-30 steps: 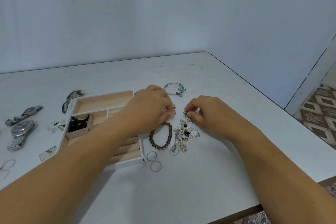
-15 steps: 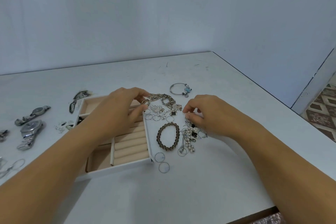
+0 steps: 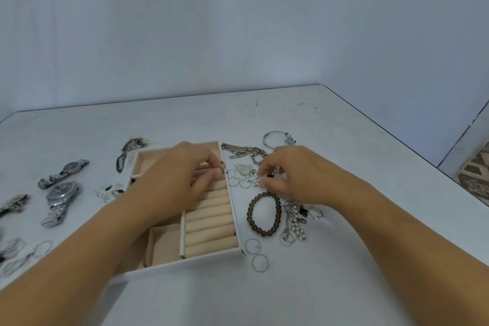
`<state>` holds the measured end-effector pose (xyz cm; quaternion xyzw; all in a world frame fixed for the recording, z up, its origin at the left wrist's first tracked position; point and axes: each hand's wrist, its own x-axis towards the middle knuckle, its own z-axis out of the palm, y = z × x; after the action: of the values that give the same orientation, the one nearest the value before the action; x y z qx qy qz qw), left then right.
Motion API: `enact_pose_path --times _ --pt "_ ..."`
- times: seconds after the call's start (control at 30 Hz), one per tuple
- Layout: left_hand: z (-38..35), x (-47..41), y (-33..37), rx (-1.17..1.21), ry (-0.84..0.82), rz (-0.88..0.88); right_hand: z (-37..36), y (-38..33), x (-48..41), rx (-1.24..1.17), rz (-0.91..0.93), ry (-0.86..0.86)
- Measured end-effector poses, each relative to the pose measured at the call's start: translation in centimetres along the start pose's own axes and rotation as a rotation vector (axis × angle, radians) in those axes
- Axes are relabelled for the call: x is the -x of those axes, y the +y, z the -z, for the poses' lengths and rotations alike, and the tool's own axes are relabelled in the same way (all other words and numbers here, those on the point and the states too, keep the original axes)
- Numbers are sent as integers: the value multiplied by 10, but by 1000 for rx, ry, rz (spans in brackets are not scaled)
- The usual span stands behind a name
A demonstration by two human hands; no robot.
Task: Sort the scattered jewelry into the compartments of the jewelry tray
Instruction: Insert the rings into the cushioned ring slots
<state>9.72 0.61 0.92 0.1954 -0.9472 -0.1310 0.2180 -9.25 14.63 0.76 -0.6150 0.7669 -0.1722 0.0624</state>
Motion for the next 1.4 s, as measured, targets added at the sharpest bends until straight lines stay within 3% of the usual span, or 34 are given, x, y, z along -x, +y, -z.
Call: enact_pose_path --times 0.17,0.6,0.93,1.17,1.4 --pt "-4 -2 1 16 -53 -80 -10 1 2 11 7 31" --pt "9 6 -5 22 -20 39 -4 -3 -5 36 -8 -16" --pt "9 7 10 41 -23 -19 -1 -8 -3 -15 -148 -62" --pt "4 7 12 -8 0 -65 3 -2 -12 -15 -214 -222" --pt "2 9 8 8 39 -64 -7 -11 -2 -153 -58 -43"
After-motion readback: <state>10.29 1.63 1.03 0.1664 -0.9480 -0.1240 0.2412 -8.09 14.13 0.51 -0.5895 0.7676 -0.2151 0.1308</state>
